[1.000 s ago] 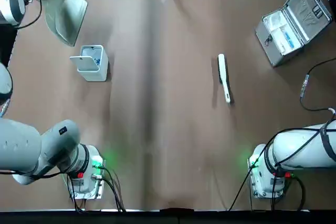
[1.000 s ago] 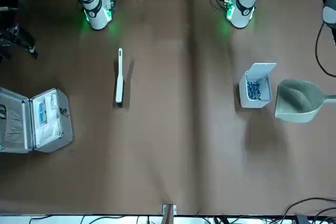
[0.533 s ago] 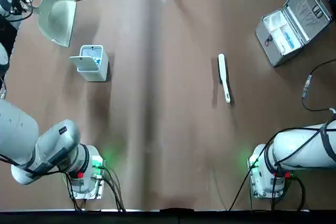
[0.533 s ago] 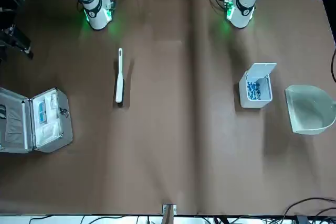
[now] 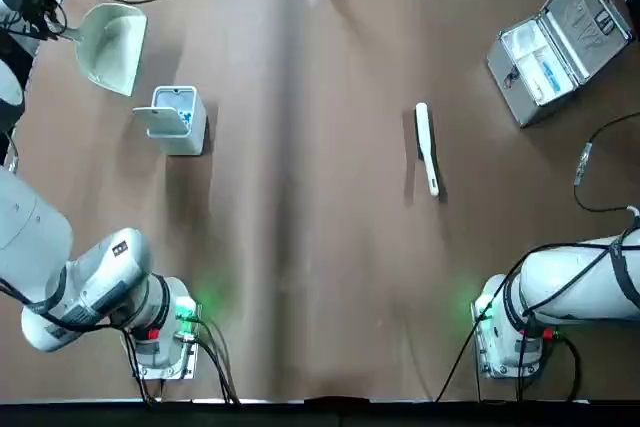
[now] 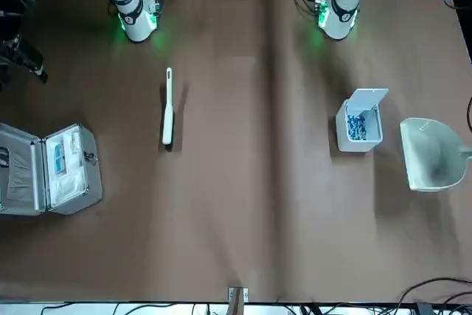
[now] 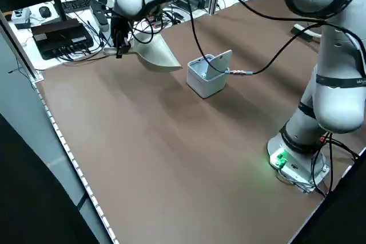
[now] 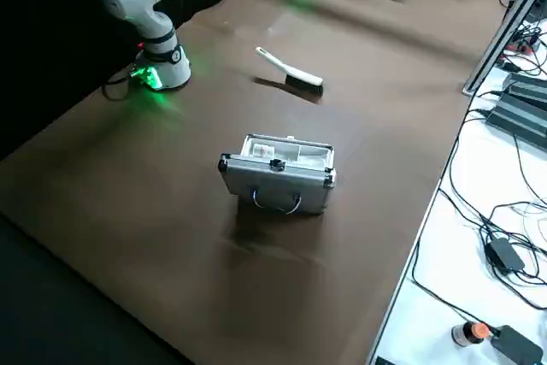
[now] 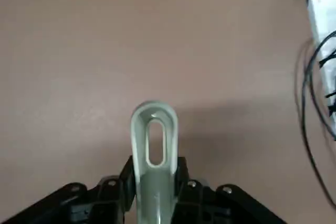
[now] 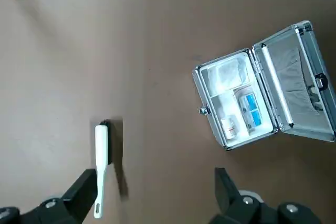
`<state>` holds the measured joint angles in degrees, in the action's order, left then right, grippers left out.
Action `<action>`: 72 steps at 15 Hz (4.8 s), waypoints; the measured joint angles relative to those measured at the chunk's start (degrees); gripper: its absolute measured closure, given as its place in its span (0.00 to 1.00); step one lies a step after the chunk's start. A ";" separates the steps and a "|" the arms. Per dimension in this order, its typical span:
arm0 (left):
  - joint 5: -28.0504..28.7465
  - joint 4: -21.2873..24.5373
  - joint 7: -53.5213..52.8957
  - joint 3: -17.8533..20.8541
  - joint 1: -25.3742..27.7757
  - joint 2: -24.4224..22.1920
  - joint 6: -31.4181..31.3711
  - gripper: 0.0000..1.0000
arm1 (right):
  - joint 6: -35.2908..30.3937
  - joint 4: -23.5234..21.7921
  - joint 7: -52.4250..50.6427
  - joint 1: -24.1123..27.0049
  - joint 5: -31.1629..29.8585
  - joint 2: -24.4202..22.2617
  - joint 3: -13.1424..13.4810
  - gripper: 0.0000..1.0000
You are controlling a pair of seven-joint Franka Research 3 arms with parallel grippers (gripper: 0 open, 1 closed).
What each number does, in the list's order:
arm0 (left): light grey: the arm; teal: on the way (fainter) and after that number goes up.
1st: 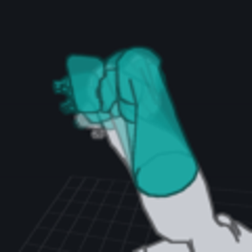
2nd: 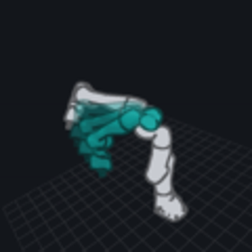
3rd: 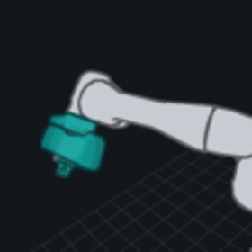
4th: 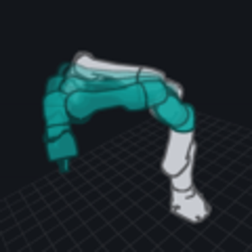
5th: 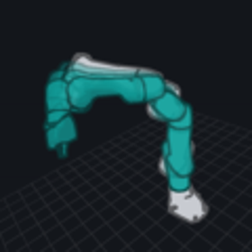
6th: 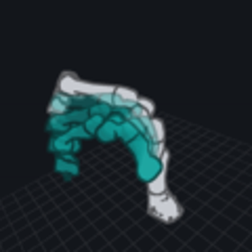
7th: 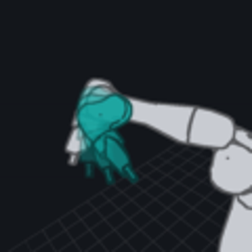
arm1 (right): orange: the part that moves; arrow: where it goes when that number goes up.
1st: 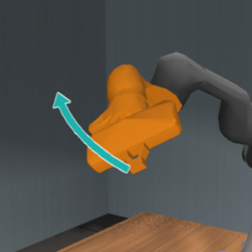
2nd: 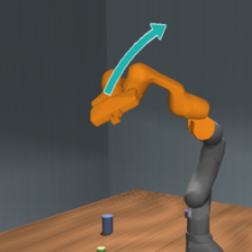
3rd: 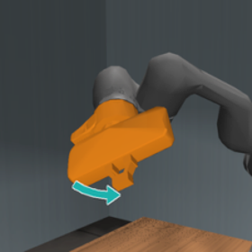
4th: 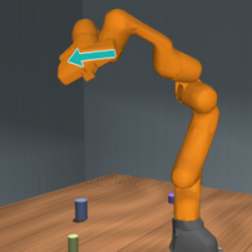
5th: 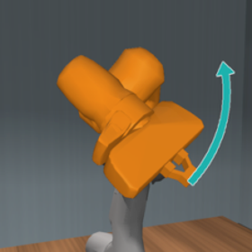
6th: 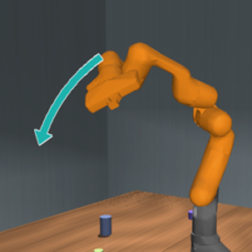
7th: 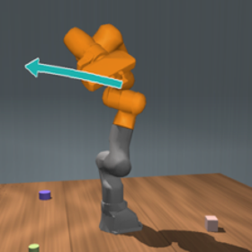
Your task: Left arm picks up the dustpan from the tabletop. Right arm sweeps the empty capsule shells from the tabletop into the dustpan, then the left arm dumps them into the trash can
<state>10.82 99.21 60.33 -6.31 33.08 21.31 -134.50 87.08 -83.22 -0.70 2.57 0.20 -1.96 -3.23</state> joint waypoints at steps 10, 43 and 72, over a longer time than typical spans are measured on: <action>0.06 -1.32 -2.71 1.61 0.07 6.19 1.04 0.67 | -0.43 -0.05 -0.02 0.01 -0.04 0.00 0.00 0.01; 0.27 -5.44 -6.99 4.02 2.14 16.45 -5.84 0.43 | -0.48 -0.02 0.00 1.00 -0.14 0.00 -0.10 0.01; 0.27 -13.85 -22.31 -20.19 -9.37 -8.89 36.85 0.00 | -1.93 -0.18 0.00 1.08 -0.14 0.00 0.13 0.01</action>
<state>11.09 85.36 38.02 -26.50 23.71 12.42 -97.64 85.15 -83.40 -0.70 3.65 0.06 -1.96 -3.10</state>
